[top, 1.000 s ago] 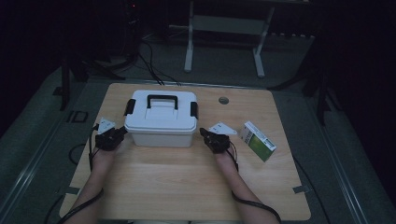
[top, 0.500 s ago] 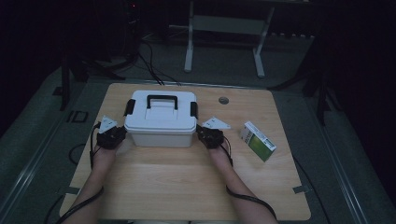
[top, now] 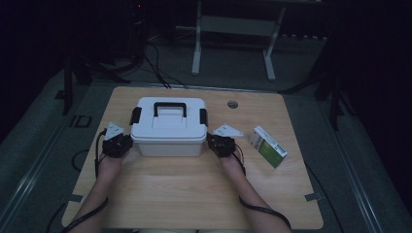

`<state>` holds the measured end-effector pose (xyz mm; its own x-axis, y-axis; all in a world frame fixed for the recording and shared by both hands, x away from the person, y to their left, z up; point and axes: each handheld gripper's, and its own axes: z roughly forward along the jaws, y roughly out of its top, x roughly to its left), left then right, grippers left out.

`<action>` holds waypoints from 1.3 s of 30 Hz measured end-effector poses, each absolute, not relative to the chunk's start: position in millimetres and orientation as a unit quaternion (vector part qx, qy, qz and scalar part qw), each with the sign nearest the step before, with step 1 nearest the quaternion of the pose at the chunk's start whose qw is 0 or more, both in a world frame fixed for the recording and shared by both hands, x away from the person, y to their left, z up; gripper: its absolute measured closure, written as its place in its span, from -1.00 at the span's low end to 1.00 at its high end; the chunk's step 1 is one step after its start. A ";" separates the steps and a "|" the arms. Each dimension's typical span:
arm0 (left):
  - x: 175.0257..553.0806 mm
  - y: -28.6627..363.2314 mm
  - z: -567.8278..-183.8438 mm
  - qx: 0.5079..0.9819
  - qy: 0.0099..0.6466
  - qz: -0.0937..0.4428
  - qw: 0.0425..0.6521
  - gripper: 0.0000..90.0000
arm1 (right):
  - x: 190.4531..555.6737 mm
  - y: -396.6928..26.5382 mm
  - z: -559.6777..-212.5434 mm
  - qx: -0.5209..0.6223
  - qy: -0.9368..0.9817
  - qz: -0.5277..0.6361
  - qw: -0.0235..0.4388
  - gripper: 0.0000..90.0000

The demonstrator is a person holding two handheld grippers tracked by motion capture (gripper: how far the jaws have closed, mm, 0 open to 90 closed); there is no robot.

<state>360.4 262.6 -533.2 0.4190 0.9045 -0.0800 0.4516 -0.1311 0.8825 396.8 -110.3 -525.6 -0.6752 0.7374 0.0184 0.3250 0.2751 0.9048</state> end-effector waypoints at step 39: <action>304.3 228.6 -533.1 0.722 0.458 0.203 0.477 0.99 | 338.2 -158.1 -519.3 0.327 0.791 0.477 0.198 1.00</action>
